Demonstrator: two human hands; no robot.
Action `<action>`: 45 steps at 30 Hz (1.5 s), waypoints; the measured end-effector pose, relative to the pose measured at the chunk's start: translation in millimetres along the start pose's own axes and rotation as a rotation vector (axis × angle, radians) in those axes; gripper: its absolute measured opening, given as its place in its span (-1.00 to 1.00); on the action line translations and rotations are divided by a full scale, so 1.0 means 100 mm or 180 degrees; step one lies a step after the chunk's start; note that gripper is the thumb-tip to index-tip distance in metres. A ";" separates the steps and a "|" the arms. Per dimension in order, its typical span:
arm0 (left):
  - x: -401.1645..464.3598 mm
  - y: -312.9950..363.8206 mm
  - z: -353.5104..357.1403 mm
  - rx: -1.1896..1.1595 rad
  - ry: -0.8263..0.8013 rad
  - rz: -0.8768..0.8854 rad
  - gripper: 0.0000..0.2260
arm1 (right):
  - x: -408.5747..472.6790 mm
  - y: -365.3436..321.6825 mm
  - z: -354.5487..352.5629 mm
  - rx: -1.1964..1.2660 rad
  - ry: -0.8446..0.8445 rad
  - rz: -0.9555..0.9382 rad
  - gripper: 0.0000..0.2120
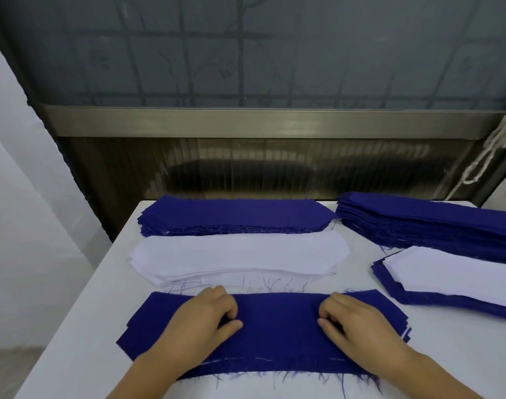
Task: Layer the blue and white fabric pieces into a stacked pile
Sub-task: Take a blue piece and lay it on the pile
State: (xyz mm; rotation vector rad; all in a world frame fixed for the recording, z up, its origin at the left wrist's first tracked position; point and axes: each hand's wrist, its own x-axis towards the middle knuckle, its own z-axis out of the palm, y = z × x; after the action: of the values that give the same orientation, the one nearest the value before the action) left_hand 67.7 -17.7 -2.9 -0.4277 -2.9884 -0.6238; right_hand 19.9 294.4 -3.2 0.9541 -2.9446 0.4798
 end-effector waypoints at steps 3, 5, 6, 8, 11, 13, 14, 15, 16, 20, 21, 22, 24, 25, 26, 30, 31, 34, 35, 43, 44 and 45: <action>-0.12 -0.24 -0.09 -0.0025 -0.0015 -0.0124 -0.81 | -0.16 0.28 -0.08 -0.0144 0.0188 0.0384 -0.85; -0.19 -0.40 -0.19 0.0031 -0.0080 -0.0213 -0.82 | -0.20 0.39 -0.16 -0.0290 0.0136 0.0539 -0.83; -0.20 -0.47 -0.25 0.0046 -0.0127 -0.0257 -0.82 | -0.20 0.43 -0.20 -0.0349 0.0091 0.0582 -0.83; -0.13 -0.53 -0.34 0.0115 -0.0196 -0.0329 -0.84 | -0.11 0.44 -0.26 -0.0395 0.0035 0.0656 -0.83; 0.15 -0.41 -0.38 0.0224 0.0103 -0.0273 -0.94 | 0.17 0.38 -0.32 -0.0187 0.0195 0.0594 -0.87; 0.42 -0.25 -0.33 0.0171 0.0332 -0.0137 -0.94 | 0.44 0.31 -0.33 0.0057 0.0425 0.0395 -0.95; 0.56 -0.18 -0.30 0.0126 0.0396 -0.0070 -0.92 | 0.59 0.29 -0.32 0.0162 0.0499 0.0296 -0.96; 0.70 -0.12 -0.27 0.0066 0.0439 -0.0022 -0.91 | 0.73 0.27 -0.32 0.0236 0.0502 0.0228 -0.92; 0.81 -0.06 -0.24 -0.0043 0.0442 -0.0019 -0.90 | 0.85 0.27 -0.30 0.0282 0.0419 0.0201 -0.89; 1.13 0.02 -0.14 -0.0728 0.0119 -0.0235 -0.90 | 1.14 0.33 -0.22 0.0269 -0.0106 0.0124 -0.90; 1.16 0.00 -0.11 -0.0855 0.0027 -0.0275 -0.90 | 1.16 0.36 -0.20 0.0281 -0.0147 0.0097 -0.92; 1.19 -0.02 -0.10 -0.0951 -0.0033 -0.0312 -0.91 | 1.18 0.37 -0.19 0.0303 -0.0157 0.0081 -0.92; 1.22 -0.06 -0.08 -0.1008 -0.0077 -0.0351 -0.90 | 1.22 0.38 -0.18 0.0365 -0.0156 0.0085 -0.91; 1.24 -0.06 -0.08 -0.0993 -0.0087 -0.0356 -0.88 | 1.24 0.38 -0.18 0.0419 -0.0159 0.0109 -0.91; 1.25 -0.06 -0.08 -0.0973 -0.0098 -0.0371 -0.85 | 1.26 0.38 -0.18 0.0476 -0.0177 0.0151 -0.90; 1.31 0.01 -0.06 -0.0751 -0.0094 -0.0507 -0.73 | 1.36 0.37 -0.19 0.0566 -0.0280 0.0400 -0.80; 1.32 0.03 -0.05 -0.0614 -0.0060 -0.0525 -0.74 | 1.38 0.36 -0.18 0.0567 -0.0266 0.0465 -0.77; 1.37 0.09 -0.03 -0.0232 0.0080 -0.0554 -0.85 | 1.40 0.34 -0.18 0.0587 -0.0208 0.0593 -0.70; 1.38 0.10 -0.02 -0.0137 0.0125 -0.0550 -0.88 | 1.39 0.34 -0.17 0.0618 -0.0197 0.0594 -0.69; 1.38 0.06 0.00 -0.0008 0.0311 -0.0442 -0.92 | 1.30 0.24 -0.15 -0.0015 -0.0189 0.0420 -0.66; 1.35 0.03 -0.01 0.0045 0.0341 -0.0431 -0.93 | 1.30 0.24 -0.15 0.0006 -0.0154 0.0417 -0.70; 1.31 -0.01 -0.03 0.0127 0.0376 -0.0440 -0.92 | 1.29 0.24 -0.15 0.0034 -0.0144 0.0407 -0.75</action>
State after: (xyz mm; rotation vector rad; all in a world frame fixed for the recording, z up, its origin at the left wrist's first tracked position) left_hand -57.9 13.6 14.2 -0.1760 -2.9294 -0.5767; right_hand -100.7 243.6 17.5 0.7915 -3.0603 0.4839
